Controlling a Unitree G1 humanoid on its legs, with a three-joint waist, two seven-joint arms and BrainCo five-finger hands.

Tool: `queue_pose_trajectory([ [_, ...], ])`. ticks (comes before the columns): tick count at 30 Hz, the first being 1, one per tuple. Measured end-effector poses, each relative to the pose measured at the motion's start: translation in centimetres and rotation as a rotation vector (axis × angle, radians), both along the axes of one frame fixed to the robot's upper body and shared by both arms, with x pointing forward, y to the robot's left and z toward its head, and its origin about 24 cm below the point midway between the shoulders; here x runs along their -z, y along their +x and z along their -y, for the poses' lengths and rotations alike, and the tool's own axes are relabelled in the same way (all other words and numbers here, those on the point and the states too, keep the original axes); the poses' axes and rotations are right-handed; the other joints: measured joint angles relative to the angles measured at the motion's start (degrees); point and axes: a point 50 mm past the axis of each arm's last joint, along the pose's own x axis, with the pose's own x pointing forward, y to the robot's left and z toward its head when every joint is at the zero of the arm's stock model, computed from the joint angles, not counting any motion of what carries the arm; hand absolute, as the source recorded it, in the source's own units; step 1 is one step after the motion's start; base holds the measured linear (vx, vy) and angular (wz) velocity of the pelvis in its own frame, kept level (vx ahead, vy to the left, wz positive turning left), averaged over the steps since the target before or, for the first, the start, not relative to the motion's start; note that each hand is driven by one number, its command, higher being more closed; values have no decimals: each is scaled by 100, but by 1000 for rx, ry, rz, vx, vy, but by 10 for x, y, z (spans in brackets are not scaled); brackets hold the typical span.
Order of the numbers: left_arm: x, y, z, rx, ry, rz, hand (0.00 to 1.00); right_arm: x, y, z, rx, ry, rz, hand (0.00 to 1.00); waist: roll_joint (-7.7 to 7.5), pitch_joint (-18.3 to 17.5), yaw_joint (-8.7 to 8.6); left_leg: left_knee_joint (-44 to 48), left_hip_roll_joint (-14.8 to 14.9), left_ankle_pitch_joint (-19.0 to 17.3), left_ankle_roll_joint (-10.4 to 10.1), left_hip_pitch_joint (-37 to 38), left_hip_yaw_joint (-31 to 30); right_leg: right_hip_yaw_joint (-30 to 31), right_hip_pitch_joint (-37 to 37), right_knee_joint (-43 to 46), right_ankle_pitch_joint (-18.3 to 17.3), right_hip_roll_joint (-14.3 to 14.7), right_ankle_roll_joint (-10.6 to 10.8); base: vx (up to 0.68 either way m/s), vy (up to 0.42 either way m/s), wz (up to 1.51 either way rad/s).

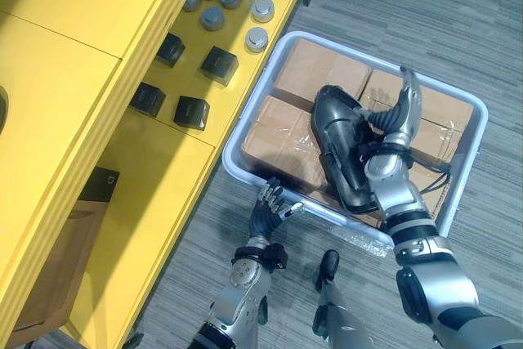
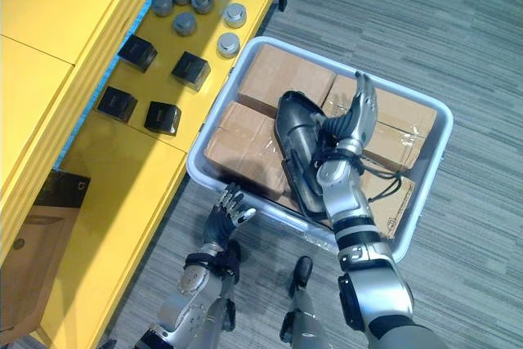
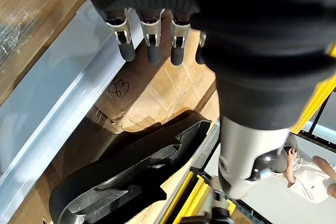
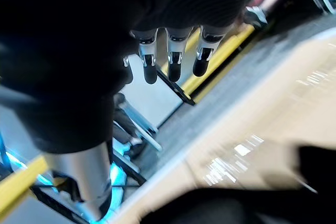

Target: Walk over and take plastic housings, then place them on the shelf

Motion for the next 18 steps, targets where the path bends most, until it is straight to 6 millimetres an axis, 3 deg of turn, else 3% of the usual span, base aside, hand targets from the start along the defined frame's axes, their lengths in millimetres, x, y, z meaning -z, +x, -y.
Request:
queue_pose_trajectory([
  [4, 2, -1, -2, -6, 1, -8, 0, 23, 3, 4, 8, 34, -96, 0, -1, 0, 0, -1, 3, 5, -7, -6, -13, -12, 2, 0, 3, 4, -3, 14, 59, 2],
  [8, 6, -4, -4, -19, -1, -26, 0, 47, 6, 24, 79, 104, -221, 0, -1, 0, 12, -3, 1, 12, -15, -45, -67, -42, -5, -7, 3, 6, -3, 18, 56, 5],
  [11, 6, -4, -5, -27, -1, -32, 0, 45, 10, 33, 110, 117, -247, 0, -2, 0, 2, -3, -1, 26, -21, -126, -92, -57, -75, -8, 9, 7, -7, 19, 63, 3],
  [12, 7, -4, -4, -27, 0, -34, 0, 43, 11, 35, 117, 117, -252, 100, -2, 0, 2, -3, 0, 28, -21, -132, -99, -63, -77, -9, 9, 8, -8, 9, 49, 4],
  [18, 7, -4, -4, -25, -1, -35, 0, 32, 14, 67, 209, 99, -304, 100, -2, 0, 10, -4, -15, 46, -12, -178, -187, -169, -73, -8, 4, -1, -2, 14, 71, 7],
])
